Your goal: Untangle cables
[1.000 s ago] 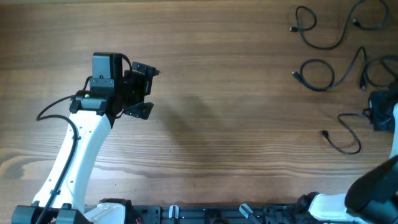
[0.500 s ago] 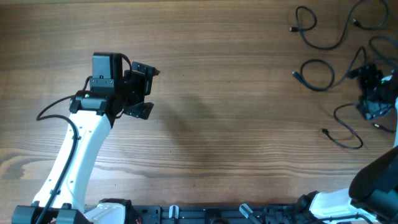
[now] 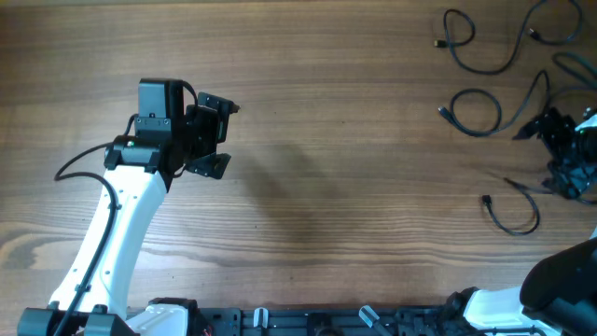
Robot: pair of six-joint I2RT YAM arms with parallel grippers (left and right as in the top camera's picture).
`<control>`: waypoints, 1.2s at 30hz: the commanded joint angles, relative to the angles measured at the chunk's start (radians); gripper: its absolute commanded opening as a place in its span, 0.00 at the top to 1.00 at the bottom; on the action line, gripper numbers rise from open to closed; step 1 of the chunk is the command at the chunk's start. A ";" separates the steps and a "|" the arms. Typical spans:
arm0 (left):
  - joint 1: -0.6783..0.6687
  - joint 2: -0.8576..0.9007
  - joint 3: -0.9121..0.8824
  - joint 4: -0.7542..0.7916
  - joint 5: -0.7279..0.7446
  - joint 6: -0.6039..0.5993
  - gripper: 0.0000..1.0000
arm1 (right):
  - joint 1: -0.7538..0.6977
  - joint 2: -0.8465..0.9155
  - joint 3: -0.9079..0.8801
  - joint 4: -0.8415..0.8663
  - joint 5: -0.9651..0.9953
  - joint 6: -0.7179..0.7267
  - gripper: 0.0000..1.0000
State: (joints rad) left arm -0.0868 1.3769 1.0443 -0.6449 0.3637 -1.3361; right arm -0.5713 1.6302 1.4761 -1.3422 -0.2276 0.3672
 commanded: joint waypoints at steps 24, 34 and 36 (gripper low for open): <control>0.002 -0.008 0.003 0.000 -0.002 0.021 0.00 | 0.058 -0.003 -0.310 0.394 0.186 0.194 0.96; 0.002 -0.008 0.003 0.001 -0.002 0.020 0.00 | 0.058 0.008 -0.537 0.677 -0.116 0.444 0.96; 0.002 -0.008 0.003 0.000 -0.002 0.021 0.00 | 0.074 0.010 -0.555 0.724 -0.129 0.447 0.96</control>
State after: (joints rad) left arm -0.0868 1.3769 1.0443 -0.6449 0.3641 -1.3361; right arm -0.5175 1.6306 0.9508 -0.6632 -0.2295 0.7918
